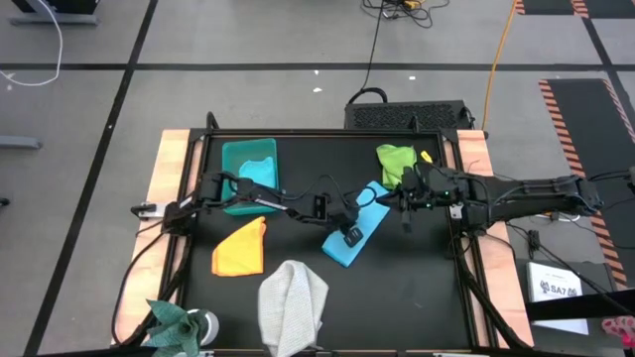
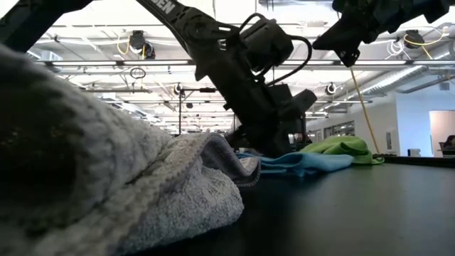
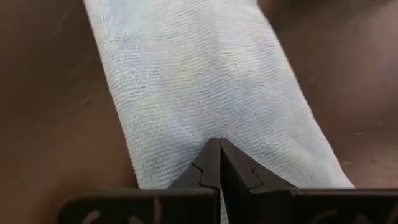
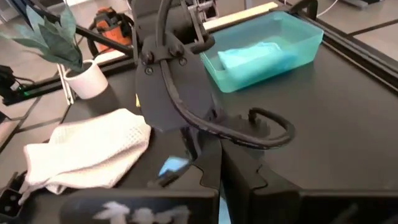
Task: Fold microfiber towels
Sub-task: Fold the blue microfiber towel
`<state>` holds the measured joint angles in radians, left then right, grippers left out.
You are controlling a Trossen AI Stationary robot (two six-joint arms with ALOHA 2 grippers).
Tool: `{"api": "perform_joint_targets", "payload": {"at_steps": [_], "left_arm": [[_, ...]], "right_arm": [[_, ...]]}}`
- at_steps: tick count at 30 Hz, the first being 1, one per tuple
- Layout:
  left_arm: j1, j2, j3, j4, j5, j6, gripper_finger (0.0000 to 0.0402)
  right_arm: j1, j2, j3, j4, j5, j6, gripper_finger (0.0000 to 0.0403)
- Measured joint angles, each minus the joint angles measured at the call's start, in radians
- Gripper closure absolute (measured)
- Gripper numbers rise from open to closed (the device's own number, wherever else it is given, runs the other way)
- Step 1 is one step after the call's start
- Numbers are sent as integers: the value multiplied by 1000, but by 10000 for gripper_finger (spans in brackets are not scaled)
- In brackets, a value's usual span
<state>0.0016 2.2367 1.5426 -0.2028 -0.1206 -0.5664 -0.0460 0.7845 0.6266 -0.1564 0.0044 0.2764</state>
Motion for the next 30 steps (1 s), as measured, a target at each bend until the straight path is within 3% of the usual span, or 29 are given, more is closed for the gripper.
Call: {"api": "perform_joint_targets", "payload": {"at_steps": [10, 24, 30], "left_arm": [[-19, -8, 6, -178, -54, -145, 400], [-37, -71, 0, -414, -103, -205, 401], [-48, -70, -3, -306, -60, -281, 401]], "right_arm": [[0, -1, 0, -48, 0, 0, 403], [4, -48, 5, -256, -7, 4, 403], [10, -48, 7, -285, -6, 28, 403]]}}
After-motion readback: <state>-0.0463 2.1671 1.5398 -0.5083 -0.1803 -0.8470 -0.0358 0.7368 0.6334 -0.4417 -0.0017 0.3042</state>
